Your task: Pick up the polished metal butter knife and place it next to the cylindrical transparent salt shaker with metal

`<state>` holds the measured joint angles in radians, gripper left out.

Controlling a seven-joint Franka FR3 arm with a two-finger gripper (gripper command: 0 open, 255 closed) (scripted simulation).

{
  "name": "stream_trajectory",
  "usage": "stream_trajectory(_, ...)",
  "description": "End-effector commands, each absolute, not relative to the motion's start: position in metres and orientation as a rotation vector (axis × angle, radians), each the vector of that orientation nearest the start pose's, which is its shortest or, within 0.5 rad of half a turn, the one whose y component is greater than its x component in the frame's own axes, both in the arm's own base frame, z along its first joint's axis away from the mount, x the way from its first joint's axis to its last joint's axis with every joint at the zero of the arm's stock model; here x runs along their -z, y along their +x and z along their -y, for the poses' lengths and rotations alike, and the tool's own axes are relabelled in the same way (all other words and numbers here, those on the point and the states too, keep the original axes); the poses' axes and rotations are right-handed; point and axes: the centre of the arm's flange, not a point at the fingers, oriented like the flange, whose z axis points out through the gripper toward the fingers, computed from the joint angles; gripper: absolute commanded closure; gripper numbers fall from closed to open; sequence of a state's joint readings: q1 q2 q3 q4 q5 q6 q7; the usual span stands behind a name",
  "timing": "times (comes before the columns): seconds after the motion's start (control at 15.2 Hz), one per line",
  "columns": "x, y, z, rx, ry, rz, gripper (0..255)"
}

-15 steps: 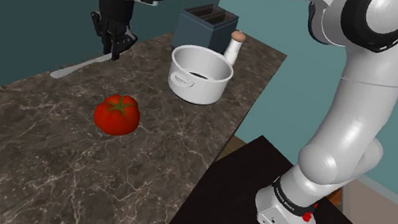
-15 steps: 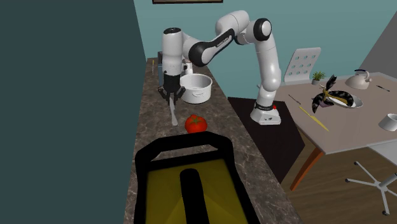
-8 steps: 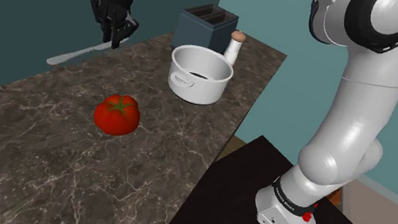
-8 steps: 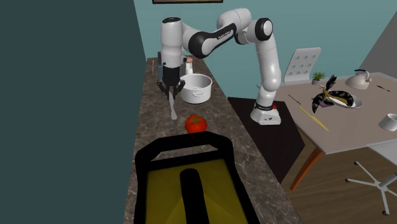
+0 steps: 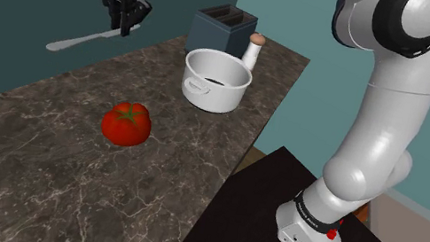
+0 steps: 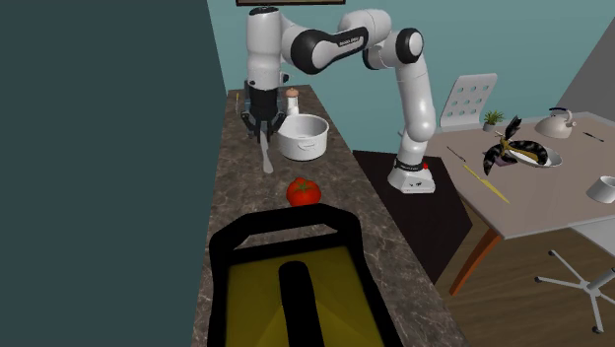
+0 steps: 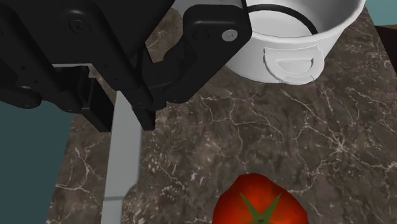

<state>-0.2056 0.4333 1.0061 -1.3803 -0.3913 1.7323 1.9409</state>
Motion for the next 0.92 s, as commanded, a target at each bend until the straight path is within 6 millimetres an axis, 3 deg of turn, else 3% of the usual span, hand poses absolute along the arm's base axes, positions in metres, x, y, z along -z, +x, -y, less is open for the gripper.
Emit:
stream_trajectory(0.0,-0.574,0.554,-0.351,0.078,-2.537,-1.669,255)
stream_trajectory(0.33,-0.598,0.554,-0.351,0.078,-2.537,-1.669,255)
stream_trajectory(0.86,-0.598,0.547,-0.246,0.078,-2.537,-1.669,255)
